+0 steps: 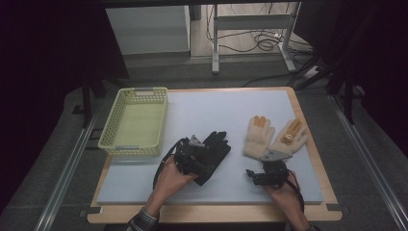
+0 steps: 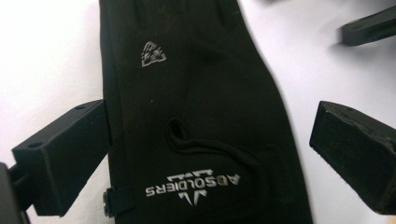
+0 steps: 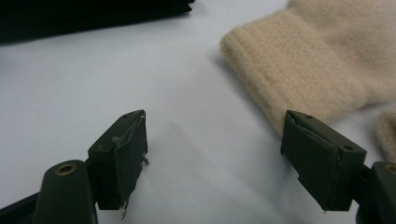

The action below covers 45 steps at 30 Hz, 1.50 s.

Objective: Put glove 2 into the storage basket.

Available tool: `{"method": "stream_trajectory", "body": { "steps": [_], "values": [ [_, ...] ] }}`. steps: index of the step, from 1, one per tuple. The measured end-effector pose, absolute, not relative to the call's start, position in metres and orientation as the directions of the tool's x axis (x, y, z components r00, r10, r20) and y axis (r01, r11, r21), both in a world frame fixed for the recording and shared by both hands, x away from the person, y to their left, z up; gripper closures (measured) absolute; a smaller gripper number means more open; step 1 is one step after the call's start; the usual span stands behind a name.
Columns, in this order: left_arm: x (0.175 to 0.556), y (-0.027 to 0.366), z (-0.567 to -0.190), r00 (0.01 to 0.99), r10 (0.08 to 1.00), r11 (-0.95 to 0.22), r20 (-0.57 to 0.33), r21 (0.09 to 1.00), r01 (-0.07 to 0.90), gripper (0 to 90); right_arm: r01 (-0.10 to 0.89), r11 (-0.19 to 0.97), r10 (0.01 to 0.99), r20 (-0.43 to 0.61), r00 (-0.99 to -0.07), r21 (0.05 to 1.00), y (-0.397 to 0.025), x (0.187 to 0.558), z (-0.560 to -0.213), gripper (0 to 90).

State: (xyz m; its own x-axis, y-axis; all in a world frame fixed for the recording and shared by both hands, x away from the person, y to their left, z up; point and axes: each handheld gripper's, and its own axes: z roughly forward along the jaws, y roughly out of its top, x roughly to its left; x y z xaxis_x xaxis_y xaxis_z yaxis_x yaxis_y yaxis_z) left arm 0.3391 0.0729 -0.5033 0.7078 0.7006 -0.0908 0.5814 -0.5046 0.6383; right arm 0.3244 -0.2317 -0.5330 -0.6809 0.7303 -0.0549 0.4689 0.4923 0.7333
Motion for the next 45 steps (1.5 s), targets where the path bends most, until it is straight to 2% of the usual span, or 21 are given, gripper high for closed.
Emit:
{"method": "stream_trajectory", "body": {
  "steps": [2,7,17,19,23,26,28,32,34,35,38,45],
  "values": [
    [0.341,0.071,-0.51,0.693,0.718,-0.515,-0.064,0.622,0.59,0.0,0.469,0.493,0.729,-0.054,-0.682,0.733,-0.232,0.324,-0.533,22.2],
    [0.345,0.071,-0.526,0.688,0.72,-0.519,-0.095,0.585,0.623,0.0,0.469,0.493,0.73,-0.055,-0.682,0.733,-0.232,0.324,-0.533,22.1],
    [0.339,0.065,-0.532,0.692,0.719,-0.543,-0.068,0.567,0.62,0.0,0.469,0.493,0.73,-0.055,-0.682,0.733,-0.232,0.324,-0.533,22.1],
    [0.338,0.065,-0.531,0.69,0.72,-0.544,-0.07,0.561,0.624,2.8,0.469,0.493,0.73,-0.055,-0.682,0.733,-0.232,0.324,-0.533,22.1],
    [0.337,0.065,-0.527,0.692,0.719,-0.551,-0.069,0.551,0.627,10.1,0.468,0.494,0.729,-0.056,-0.682,0.733,-0.232,0.324,-0.533,22.1],
    [0.335,0.068,-0.524,0.696,0.714,-0.55,-0.078,0.553,0.626,19.8,0.468,0.494,0.73,-0.056,-0.682,0.733,-0.232,0.324,-0.533,22.1],
    [0.334,0.073,-0.522,0.702,0.704,-0.541,-0.108,0.559,0.629,33.0,0.468,0.494,0.729,-0.056,-0.682,0.733,-0.232,0.324,-0.533,22.1],
    [0.335,0.081,-0.52,0.7,0.696,-0.512,-0.16,0.572,0.64,49.3,0.468,0.494,0.729,-0.056,-0.682,0.733,-0.232,0.324,-0.533,22.1],
    [0.334,0.082,-0.518,0.696,0.708,-0.525,-0.119,0.57,0.632,61.3,0.469,0.494,0.73,-0.056,-0.682,0.733,-0.232,0.324,-0.533,22.1],
    [0.334,0.083,-0.518,0.697,0.707,-0.524,-0.123,0.571,0.632,64.0,0.469,0.494,0.729,-0.056,-0.682,0.732,-0.232,0.324,-0.533,22.1],
    [0.335,0.085,-0.518,0.695,0.707,-0.518,-0.131,0.574,0.635,66.8,0.469,0.494,0.729,-0.056,-0.682,0.732,-0.232,0.325,-0.533,22.1],
    [0.335,0.084,-0.502,0.7,0.71,-0.533,-0.082,0.586,0.61,67.9,0.47,0.493,0.73,-0.055,-0.682,0.732,-0.232,0.325,-0.533,22.1]
  ]
}}
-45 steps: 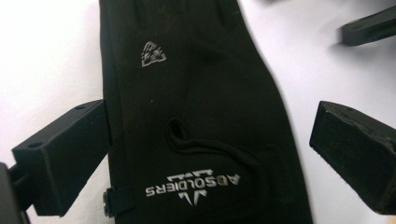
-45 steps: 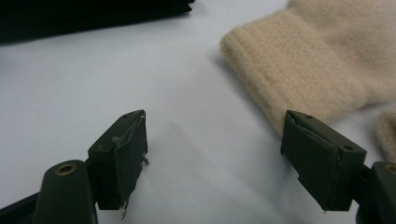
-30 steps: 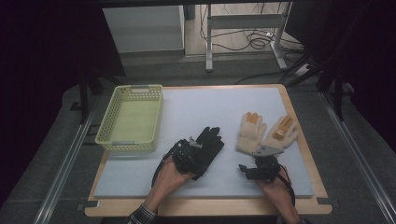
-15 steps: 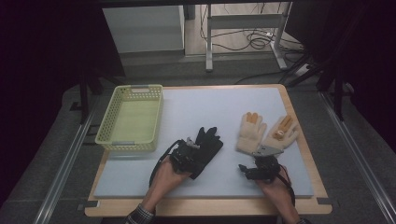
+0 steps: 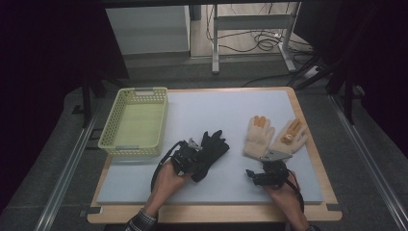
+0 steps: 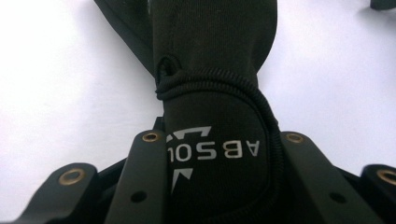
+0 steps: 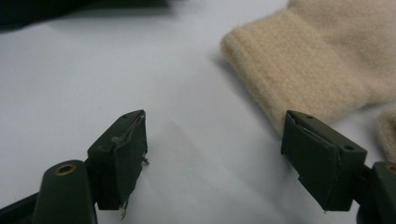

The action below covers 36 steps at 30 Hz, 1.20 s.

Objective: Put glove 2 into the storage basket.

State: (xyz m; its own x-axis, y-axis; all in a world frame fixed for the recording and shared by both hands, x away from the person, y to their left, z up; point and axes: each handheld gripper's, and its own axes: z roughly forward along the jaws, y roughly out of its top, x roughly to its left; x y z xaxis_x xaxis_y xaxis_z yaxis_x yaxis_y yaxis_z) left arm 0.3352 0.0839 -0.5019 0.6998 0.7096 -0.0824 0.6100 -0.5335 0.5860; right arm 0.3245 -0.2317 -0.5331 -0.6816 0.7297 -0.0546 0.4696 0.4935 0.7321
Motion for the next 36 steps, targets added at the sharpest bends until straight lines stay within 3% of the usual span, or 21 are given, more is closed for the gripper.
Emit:
{"method": "stream_trajectory", "body": {
  "steps": [20,36],
  "values": [
    [0.363,0.148,-0.431,0.565,0.824,-0.449,0.032,0.644,0.619,66.5,0.47,0.493,0.73,-0.054,-0.682,0.732,-0.232,0.325,-0.533,22.0],
    [0.385,0.23,-0.405,0.36,0.929,-0.328,0.089,0.65,0.685,66.0,0.467,0.494,0.728,-0.056,-0.684,0.733,-0.232,0.325,-0.533,22.0]
  ]
}}
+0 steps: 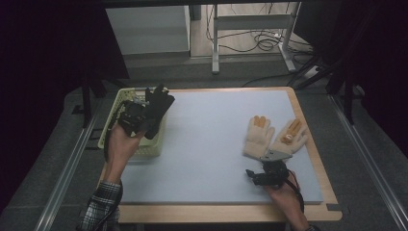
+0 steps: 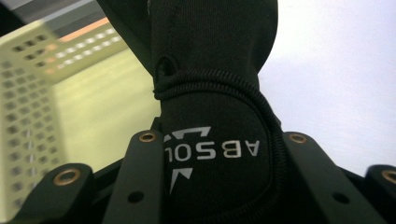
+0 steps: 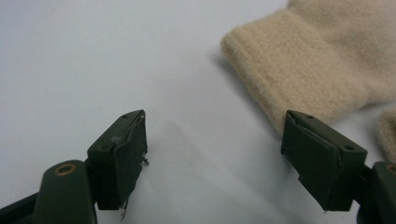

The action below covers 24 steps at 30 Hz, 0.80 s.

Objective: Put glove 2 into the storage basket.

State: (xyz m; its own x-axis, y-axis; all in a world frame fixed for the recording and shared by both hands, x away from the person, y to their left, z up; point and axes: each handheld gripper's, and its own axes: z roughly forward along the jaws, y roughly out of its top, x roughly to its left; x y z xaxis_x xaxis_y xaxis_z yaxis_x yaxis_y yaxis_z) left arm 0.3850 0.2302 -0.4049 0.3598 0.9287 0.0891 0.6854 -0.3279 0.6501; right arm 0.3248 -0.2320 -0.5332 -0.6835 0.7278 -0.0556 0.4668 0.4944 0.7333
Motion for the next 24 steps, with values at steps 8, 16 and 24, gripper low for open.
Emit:
{"method": "stream_trajectory", "body": {
  "steps": [8,16,24],
  "values": [
    [0.399,0.27,-0.414,0.274,0.957,-0.269,0.092,0.628,0.73,65.6,0.467,0.494,0.728,-0.055,-0.683,0.733,-0.232,0.325,-0.533,22.0],
    [0.417,0.296,-0.434,0.226,0.97,-0.237,0.091,0.577,0.781,65.2,0.468,0.492,0.729,-0.054,-0.682,0.734,-0.232,0.325,-0.533,22.0],
    [0.439,0.308,-0.457,0.216,0.972,-0.234,0.096,0.496,0.836,65.0,0.467,0.492,0.729,-0.054,-0.683,0.734,-0.232,0.325,-0.533,22.0]
  ]
}}
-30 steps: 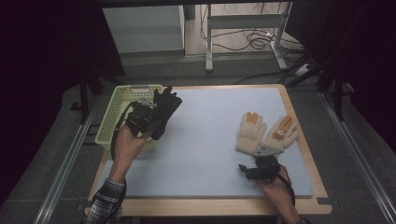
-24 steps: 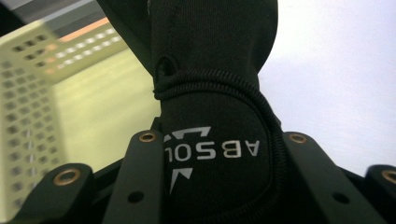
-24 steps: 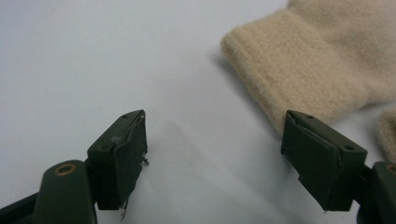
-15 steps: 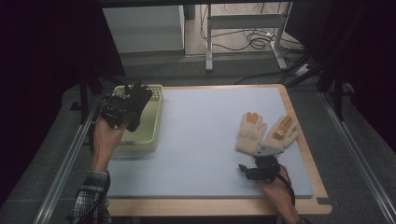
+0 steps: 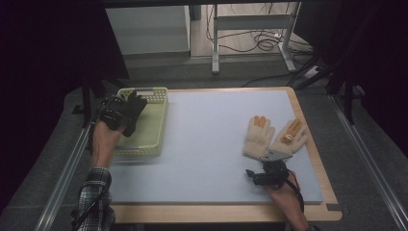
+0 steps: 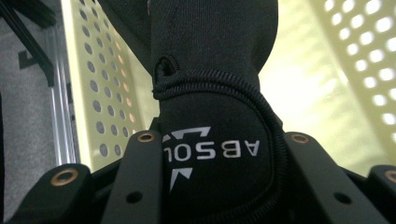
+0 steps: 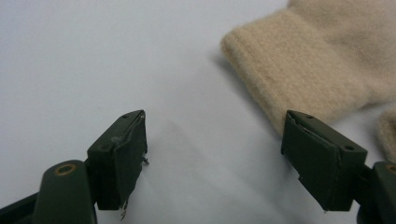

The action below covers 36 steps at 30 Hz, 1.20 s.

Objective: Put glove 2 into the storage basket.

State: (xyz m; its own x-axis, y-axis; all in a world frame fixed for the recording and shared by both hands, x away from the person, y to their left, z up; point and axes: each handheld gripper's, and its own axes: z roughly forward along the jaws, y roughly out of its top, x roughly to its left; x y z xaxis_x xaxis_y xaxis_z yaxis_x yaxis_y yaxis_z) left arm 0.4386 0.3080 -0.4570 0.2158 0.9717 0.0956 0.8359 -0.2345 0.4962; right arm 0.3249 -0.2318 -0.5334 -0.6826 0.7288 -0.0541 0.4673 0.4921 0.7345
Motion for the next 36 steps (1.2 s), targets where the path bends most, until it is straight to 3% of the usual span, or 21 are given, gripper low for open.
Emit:
{"method": "stream_trajectory", "body": {
  "steps": [12,15,17,22,28,36],
  "values": [
    [0.463,0.318,-0.491,0.208,0.97,-0.242,0.128,0.388,0.889,62.1,0.468,0.492,0.729,-0.053,-0.682,0.735,-0.232,0.325,-0.533,22.0],
    [0.466,0.318,-0.497,0.207,0.97,-0.239,0.126,0.359,0.902,52.7,0.467,0.492,0.729,-0.053,-0.682,0.735,-0.232,0.325,-0.533,22.0],
    [0.466,0.319,-0.496,0.215,0.968,-0.247,0.126,0.367,0.897,37.0,0.468,0.492,0.729,-0.053,-0.683,0.735,-0.232,0.325,-0.533,22.0],
    [0.462,0.32,-0.489,0.228,0.968,-0.25,0.103,0.374,0.893,11.5,0.468,0.492,0.729,-0.053,-0.683,0.734,-0.232,0.325,-0.533,22.0],
    [0.454,0.326,-0.478,0.214,0.977,-0.193,0.003,0.444,0.875,3.5,0.468,0.492,0.729,-0.053,-0.682,0.734,-0.232,0.325,-0.533,22.0],
    [0.437,0.323,-0.467,0.255,0.964,-0.176,-0.076,0.536,0.826,2.9,0.468,0.492,0.729,-0.054,-0.682,0.734,-0.232,0.325,-0.533,22.0]
  ]
}}
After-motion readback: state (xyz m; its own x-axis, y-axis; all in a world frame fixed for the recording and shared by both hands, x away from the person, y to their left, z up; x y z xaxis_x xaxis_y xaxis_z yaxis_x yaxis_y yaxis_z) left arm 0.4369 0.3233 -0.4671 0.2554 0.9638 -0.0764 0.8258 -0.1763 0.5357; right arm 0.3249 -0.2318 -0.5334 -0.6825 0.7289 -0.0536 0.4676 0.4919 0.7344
